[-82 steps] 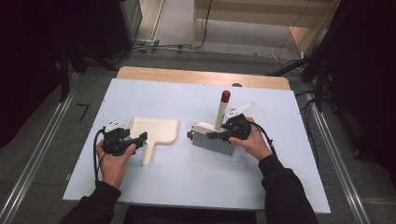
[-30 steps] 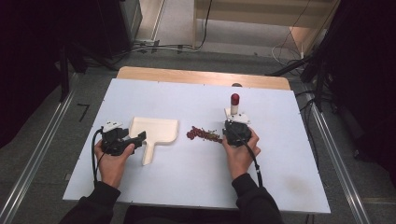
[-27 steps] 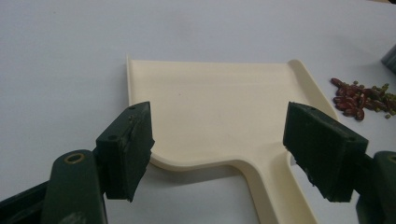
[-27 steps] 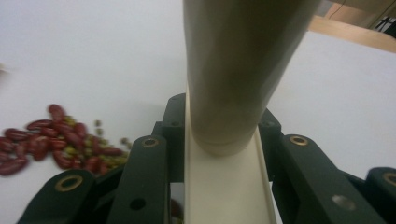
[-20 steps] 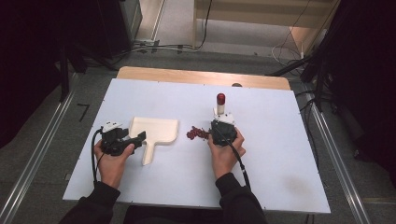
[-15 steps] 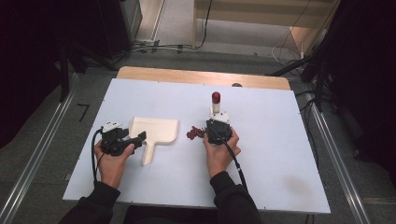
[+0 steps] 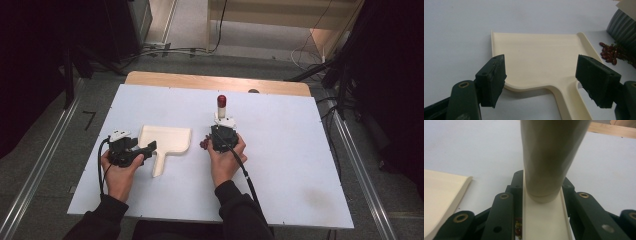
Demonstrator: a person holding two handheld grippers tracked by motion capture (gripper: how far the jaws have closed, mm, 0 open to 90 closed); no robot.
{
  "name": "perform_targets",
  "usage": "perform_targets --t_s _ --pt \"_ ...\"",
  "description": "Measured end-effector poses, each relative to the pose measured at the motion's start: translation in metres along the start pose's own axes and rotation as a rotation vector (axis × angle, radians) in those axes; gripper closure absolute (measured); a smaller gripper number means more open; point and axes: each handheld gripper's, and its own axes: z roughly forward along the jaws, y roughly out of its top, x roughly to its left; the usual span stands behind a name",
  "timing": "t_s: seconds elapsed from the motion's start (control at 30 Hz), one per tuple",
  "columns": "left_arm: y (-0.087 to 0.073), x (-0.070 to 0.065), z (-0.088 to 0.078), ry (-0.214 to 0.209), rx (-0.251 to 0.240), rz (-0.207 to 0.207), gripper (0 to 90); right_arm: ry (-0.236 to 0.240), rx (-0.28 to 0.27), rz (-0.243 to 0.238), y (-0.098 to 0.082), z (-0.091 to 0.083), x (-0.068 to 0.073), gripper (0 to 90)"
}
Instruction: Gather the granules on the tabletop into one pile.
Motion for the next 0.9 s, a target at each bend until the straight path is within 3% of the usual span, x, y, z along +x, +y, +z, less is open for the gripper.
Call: perform_targets --t_s 0.33,0.57,0.6,0.67,0.7,0.77,0.8,0.87,0.9 --pt "0.0 0.0 -0.001 0.003 -0.001 0.0 25.1 0.017 -0.006 -0.006 0.003 0.0 0.007 64.2" --pt "-0.001 0.0 -0.001 0.017 0.003 0.004 23.5 0.018 -0.038 -0.008 0.012 -0.007 -0.013 64.2" --pt "-0.002 0.0 -0.001 0.019 0.002 0.004 23.0 0.019 -0.047 -0.009 0.015 -0.009 -0.024 64.2" --pt "-0.002 0.0 -0.001 0.023 0.0 0.001 22.9 0.007 -0.049 -0.016 0.016 -0.01 -0.029 64.2" --pt "-0.002 0.0 -0.001 0.022 0.002 0.002 22.8 0.014 -0.047 -0.018 0.017 -0.011 -0.04 64.2" --pt "-0.002 0.0 -0.001 0.022 0.004 0.003 22.7 0.068 -0.063 -0.033 0.015 -0.01 -0.05 64.2" --pt "-0.002 0.0 0.0 0.022 0.007 0.004 22.7 0.072 -0.056 -0.041 0.015 -0.01 -0.054 64.2" --pt "-0.003 -0.001 0.0 0.019 0.009 0.004 22.7 0.154 -0.078 -0.091 0.015 -0.008 -0.061 64.2" --pt "-0.002 -0.002 0.001 0.019 0.009 0.005 22.7 0.172 -0.09 -0.122 0.015 -0.005 -0.064 64.2"
